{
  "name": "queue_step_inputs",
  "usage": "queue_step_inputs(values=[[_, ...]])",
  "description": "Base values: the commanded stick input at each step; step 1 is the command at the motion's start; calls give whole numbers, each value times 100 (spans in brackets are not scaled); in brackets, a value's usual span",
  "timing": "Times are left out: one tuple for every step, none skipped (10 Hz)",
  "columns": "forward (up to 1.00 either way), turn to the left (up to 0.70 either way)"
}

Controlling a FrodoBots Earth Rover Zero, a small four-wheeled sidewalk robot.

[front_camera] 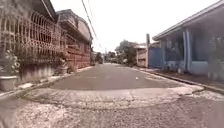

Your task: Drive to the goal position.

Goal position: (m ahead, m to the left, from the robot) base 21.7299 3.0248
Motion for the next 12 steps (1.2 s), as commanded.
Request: queue_step_inputs(values=[[70,0],[70,0],[70,0],[70,0],[70,0],[70,0],[70,1],[70,1],[70,0],[70,0],[70,2],[70,25]])
